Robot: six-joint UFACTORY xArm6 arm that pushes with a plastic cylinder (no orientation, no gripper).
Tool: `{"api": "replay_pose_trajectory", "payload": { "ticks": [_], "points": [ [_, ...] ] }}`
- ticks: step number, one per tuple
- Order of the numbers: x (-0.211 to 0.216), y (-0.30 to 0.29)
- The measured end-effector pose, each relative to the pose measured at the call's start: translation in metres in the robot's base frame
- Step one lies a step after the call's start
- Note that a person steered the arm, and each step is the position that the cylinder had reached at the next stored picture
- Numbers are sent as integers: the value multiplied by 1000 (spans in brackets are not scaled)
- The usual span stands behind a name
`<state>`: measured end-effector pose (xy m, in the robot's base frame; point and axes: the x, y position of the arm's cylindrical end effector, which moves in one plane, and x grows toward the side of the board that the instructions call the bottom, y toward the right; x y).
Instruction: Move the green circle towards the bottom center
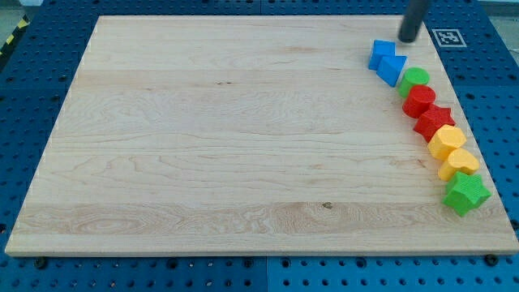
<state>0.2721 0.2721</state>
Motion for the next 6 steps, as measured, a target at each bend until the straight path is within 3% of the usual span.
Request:
{"api": "replay_pose_trajectory", "payload": {
  "ticks": [2,6],
  "points": [
    [106,21],
    [93,-41]
  ]
}}
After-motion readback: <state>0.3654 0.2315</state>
